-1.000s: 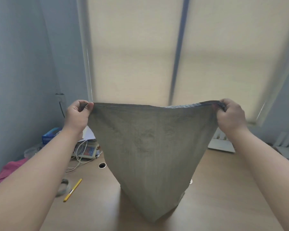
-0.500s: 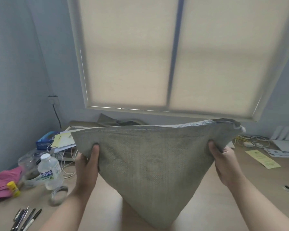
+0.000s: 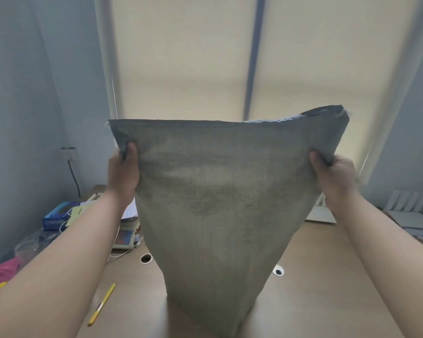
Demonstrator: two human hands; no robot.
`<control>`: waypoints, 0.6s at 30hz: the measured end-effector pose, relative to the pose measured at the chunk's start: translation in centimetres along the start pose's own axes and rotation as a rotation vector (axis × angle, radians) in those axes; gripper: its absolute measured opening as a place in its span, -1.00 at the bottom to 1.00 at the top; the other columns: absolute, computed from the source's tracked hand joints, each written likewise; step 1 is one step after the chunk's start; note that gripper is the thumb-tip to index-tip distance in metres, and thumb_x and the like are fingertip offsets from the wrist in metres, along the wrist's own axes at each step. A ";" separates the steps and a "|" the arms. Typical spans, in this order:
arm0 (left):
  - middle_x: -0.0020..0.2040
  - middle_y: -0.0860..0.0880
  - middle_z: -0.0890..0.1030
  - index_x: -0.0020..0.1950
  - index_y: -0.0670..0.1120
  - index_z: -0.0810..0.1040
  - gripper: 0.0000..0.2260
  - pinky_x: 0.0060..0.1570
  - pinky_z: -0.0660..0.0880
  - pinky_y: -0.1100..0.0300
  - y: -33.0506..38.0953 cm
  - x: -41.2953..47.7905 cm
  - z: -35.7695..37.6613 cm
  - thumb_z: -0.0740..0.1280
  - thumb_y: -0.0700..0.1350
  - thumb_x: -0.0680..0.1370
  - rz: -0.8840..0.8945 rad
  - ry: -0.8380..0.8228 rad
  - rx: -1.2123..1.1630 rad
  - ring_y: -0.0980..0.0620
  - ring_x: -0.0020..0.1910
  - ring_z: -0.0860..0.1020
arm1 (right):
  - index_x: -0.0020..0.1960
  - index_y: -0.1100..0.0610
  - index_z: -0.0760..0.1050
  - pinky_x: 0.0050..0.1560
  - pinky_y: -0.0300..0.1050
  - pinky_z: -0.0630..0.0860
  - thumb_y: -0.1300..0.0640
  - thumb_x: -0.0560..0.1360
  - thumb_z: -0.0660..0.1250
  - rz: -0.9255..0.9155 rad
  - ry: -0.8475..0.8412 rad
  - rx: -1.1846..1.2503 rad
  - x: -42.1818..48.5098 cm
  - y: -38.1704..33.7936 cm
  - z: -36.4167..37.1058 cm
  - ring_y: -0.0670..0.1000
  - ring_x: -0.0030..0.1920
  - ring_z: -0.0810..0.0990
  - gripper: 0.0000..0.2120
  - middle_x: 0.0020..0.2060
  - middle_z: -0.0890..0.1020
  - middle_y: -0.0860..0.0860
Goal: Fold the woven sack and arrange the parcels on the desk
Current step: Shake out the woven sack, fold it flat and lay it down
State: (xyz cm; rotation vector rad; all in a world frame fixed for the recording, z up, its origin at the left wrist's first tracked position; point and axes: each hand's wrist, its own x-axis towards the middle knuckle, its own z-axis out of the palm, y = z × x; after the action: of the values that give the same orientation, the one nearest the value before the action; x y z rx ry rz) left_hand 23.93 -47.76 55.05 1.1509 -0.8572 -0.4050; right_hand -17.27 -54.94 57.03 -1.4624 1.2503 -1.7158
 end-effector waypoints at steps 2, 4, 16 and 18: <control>-0.06 0.13 0.59 -0.03 0.08 0.52 -0.77 0.12 0.51 0.01 -1.6 0.0 -0.6 0.16 0.13 0.67 -0.052 -0.039 0.095 -0.02 0.05 0.58 | -0.24 0.11 0.59 -0.03 0.16 0.58 -0.22 0.39 0.43 0.077 -0.037 -0.121 -0.4 1.8 -0.1 0.10 -0.08 0.63 -0.63 -0.13 0.69 0.06; -0.05 0.09 0.60 -0.06 0.08 0.51 -0.75 0.14 0.52 -0.02 -2.1 0.1 -1.1 0.16 0.17 0.66 -0.066 -0.063 0.141 -0.10 0.10 0.58 | -0.23 0.11 0.61 0.03 0.24 0.61 -0.31 0.30 0.42 0.127 -0.069 -0.202 0.2 3.5 -0.2 0.19 -0.04 0.67 -0.54 -0.13 0.71 0.09; -0.04 0.12 0.65 0.11 0.01 0.58 -0.83 -0.17 0.57 0.21 2.4 2.0 0.0 0.28 0.06 0.64 0.024 -0.008 -0.047 0.21 -0.09 0.64 | -0.15 0.17 0.55 -0.33 -0.26 0.52 0.13 0.60 0.35 -0.033 -0.018 -0.083 1.7 -3.0 0.7 0.00 -0.30 0.51 -0.82 -0.29 0.57 0.01; 0.04 0.07 0.68 0.17 -0.02 0.58 -0.74 -0.18 0.63 0.17 0.3 1.3 -1.2 0.35 0.11 0.59 -0.076 -0.088 -0.085 0.13 -0.06 0.69 | -0.08 0.17 0.54 -0.33 -0.37 0.45 0.14 0.62 0.33 0.014 -0.129 -0.089 0.5 -0.8 0.2 -0.06 -0.26 0.49 -0.86 -0.23 0.59 -0.01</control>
State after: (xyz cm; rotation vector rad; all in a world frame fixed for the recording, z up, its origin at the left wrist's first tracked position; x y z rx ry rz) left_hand 25.59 -47.75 55.65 1.0957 -0.8666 -0.5533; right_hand -17.05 -55.12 57.98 -1.5856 1.2785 -1.5482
